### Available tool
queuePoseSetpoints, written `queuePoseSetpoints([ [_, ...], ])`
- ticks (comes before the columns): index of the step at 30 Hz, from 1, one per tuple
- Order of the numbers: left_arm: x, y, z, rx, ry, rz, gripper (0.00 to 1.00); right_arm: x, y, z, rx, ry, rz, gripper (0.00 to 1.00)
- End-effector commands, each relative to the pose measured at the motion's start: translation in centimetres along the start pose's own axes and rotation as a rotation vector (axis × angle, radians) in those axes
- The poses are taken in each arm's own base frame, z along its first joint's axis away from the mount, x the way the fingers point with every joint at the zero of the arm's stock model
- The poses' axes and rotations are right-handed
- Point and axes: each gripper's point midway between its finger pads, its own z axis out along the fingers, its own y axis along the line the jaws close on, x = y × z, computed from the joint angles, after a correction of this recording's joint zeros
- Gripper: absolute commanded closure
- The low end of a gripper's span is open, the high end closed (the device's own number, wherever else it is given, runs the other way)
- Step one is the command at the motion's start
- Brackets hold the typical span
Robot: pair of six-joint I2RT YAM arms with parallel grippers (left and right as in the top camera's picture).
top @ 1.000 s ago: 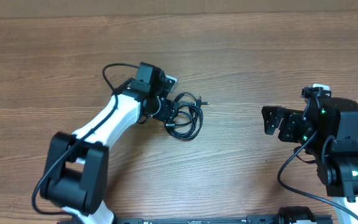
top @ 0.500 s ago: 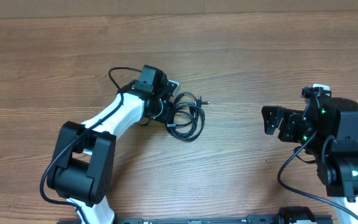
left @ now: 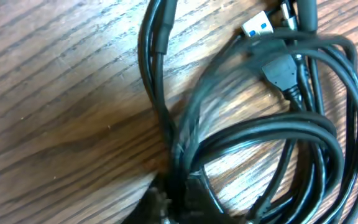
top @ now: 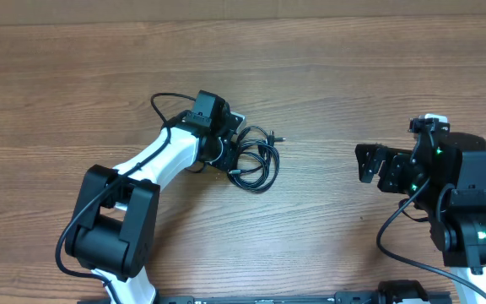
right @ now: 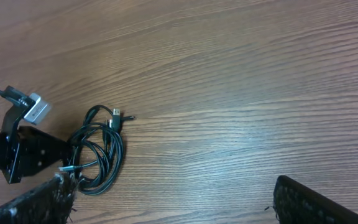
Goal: Untangle cables
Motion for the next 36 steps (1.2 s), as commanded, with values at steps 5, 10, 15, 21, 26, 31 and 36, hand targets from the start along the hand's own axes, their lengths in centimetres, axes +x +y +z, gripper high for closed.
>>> queuePoseSetpoints([
  [5,-3.0,-1.8,-2.3,0.069,-0.058,-0.003,0.96,-1.0,0.3,-0.7,-0.01,-0.031,0.003,0.0],
  [10,-8.3,-5.6,-10.1,0.182,-0.185,0.044,0.96,-0.8,0.3,-0.3,-0.012,-0.016,0.005,0.0],
  [15,-11.5,-8.8,-20.2,0.211,-0.346,0.102,0.96,0.0,2.5,1.2,-0.126,0.06,-0.022,0.0],
  [21,-11.3,-12.5,-25.9,0.35,-0.443,0.134,0.96,0.2,6.5,2.9,-0.292,0.111,-0.073,0.0],
  [26,-10.8,-14.7,-27.2,0.467,-0.449,0.176,0.96,-0.2,9.4,4.1,-0.389,0.106,-0.118,0.0],
  [31,-10.7,-16.8,-28.5,0.593,-0.469,0.23,0.96,-1.2,10.8,5.5,-0.42,0.086,-0.084,0.01],
  [36,-10.8,-17.2,-28.9,0.625,-0.475,0.231,0.96,-1.9,11.3,7.3,-0.428,0.09,-0.021,0.37],
])
